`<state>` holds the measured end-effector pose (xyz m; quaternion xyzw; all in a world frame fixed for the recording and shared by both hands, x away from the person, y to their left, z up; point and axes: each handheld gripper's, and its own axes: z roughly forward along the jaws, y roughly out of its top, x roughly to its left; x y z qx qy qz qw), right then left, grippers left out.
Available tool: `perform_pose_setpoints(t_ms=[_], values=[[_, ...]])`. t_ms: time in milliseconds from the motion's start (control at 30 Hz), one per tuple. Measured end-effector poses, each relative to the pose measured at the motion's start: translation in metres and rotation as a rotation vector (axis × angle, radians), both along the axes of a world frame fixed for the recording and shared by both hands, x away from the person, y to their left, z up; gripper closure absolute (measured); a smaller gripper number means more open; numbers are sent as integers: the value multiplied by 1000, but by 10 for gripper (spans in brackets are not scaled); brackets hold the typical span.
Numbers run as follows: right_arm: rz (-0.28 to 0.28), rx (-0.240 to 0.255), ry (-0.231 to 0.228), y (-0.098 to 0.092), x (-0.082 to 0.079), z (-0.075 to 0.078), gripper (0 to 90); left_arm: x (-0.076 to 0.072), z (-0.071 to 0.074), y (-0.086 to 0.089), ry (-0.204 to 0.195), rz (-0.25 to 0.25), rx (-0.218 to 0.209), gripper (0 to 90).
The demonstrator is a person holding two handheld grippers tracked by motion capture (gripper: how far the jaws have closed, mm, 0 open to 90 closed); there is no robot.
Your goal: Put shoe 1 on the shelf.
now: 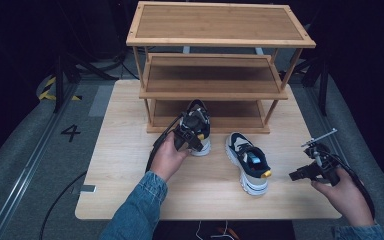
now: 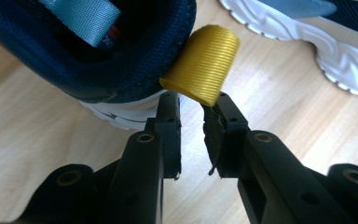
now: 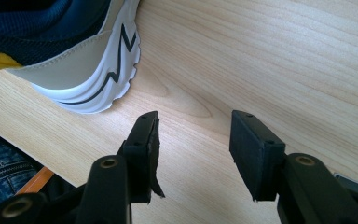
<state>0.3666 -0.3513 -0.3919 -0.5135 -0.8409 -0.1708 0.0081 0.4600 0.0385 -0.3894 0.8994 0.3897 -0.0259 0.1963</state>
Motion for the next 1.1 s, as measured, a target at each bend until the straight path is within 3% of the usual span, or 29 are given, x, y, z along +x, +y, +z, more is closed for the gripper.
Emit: perform_pose_setpoints(t_ms=[100,267,467,533,667,867,967,1100], values=[[-4,1,3,-1,0,-1,528,4,4,1,-35,32,8,727],[0,-2,5,0,0,-1,527,12,7,0,-28,43,-9,746],[0,0,7,1,1,-1,525,15,13,-6,-52,42,31,765],[5,0,7,1,1,-1,525,17,15,-6,-55,52,9,774],[10,0,6,2,1,-1,524,24,17,-9,-67,74,34,773],[12,1,7,2,1,-2,524,36,15,-10,-73,86,20,772],[11,0,7,2,1,-2,523,37,12,-11,-117,91,19,770],[9,0,6,2,2,-2,523,38,9,-7,-151,53,-6,766]])
